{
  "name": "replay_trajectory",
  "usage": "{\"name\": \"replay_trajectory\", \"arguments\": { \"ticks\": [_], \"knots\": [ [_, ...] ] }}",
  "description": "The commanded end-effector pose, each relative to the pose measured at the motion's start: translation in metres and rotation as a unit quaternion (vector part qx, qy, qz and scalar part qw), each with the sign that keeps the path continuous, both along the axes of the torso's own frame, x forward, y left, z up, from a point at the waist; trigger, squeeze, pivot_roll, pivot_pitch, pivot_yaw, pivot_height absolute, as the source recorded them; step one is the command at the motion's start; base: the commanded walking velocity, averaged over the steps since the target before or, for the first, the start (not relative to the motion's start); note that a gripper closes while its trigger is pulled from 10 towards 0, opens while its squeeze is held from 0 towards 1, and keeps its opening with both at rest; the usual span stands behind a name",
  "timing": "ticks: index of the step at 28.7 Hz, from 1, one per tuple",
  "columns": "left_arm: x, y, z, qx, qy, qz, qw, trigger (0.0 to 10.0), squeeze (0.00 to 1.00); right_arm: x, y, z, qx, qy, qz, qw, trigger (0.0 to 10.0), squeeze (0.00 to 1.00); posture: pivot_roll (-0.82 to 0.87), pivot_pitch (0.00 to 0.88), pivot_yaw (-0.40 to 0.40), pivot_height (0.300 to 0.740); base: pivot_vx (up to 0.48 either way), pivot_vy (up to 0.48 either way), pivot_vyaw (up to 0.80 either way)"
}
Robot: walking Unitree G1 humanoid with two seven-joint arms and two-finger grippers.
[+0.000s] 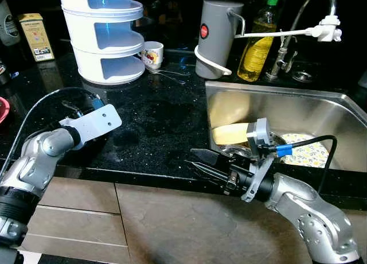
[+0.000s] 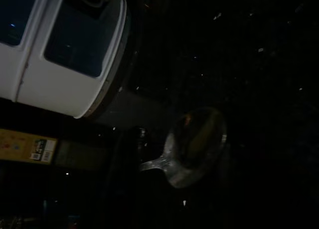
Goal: Kitchen organization
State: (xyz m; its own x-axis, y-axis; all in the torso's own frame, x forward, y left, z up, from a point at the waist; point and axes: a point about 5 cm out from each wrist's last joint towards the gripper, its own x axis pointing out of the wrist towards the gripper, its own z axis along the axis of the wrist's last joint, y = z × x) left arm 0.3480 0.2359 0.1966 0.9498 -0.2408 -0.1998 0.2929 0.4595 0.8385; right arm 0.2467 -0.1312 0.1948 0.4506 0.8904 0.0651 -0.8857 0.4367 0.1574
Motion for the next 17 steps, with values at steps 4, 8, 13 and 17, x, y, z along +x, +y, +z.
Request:
{"name": "replay_trajectory", "arguments": {
  "ticks": [4, 8, 13, 17],
  "knots": [
    [0.0016, -0.0032, -0.0117, -0.007, 0.020, -0.002, 1.000, 0.0, 0.00, -0.0013, -0.0075, 0.0053, -0.003, -0.005, -0.012, 1.000, 10.0, 0.00, -0.13, 0.000, -0.084, 0.740, 0.000, 0.000, 0.00],
    [0.0030, -0.0022, -0.0112, -0.009, 0.017, -0.001, 1.000, 0.0, 0.00, -0.0004, -0.0086, 0.0060, -0.006, -0.006, -0.017, 1.000, 10.0, 0.00, -0.13, 0.000, -0.085, 0.740, 0.000, 0.000, 0.00],
    [0.0040, -0.0001, -0.0093, -0.012, 0.013, 0.001, 1.000, 0.0, 0.00, 0.0017, -0.0090, 0.0071, -0.006, -0.008, -0.024, 1.000, 10.0, 0.00, -0.13, 0.000, -0.087, 0.740, 0.000, 0.000, 0.00],
    [0.0044, 0.0002, -0.0087, -0.013, 0.011, 0.002, 1.000, 0.0, 0.00, 0.0030, -0.0095, 0.0072, -0.008, -0.009, -0.028, 1.000, 10.0, 0.00, -0.13, 0.000, -0.087, 0.740, 0.000, 0.000, 0.00]
  ]
}}
